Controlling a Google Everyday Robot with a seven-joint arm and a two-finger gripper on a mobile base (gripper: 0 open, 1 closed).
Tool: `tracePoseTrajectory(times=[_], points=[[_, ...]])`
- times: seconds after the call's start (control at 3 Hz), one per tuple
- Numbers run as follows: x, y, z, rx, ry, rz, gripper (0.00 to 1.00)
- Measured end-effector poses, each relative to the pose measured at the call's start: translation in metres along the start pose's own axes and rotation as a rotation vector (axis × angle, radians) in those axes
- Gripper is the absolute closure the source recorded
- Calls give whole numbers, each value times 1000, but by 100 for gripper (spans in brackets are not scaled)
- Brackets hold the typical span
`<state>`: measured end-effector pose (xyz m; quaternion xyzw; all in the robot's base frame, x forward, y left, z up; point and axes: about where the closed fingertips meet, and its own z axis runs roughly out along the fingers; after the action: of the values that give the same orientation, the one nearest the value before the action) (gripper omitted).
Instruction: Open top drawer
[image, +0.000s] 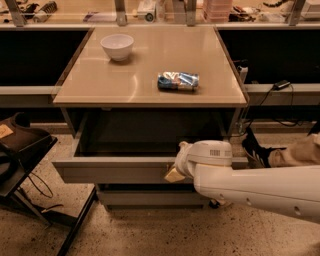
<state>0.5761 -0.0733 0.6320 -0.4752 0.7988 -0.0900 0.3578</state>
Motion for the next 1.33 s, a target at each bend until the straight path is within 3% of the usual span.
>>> tracePoseTrajectory(times=[1.33], points=[[7,14,-13,-10,-2,2,100]])
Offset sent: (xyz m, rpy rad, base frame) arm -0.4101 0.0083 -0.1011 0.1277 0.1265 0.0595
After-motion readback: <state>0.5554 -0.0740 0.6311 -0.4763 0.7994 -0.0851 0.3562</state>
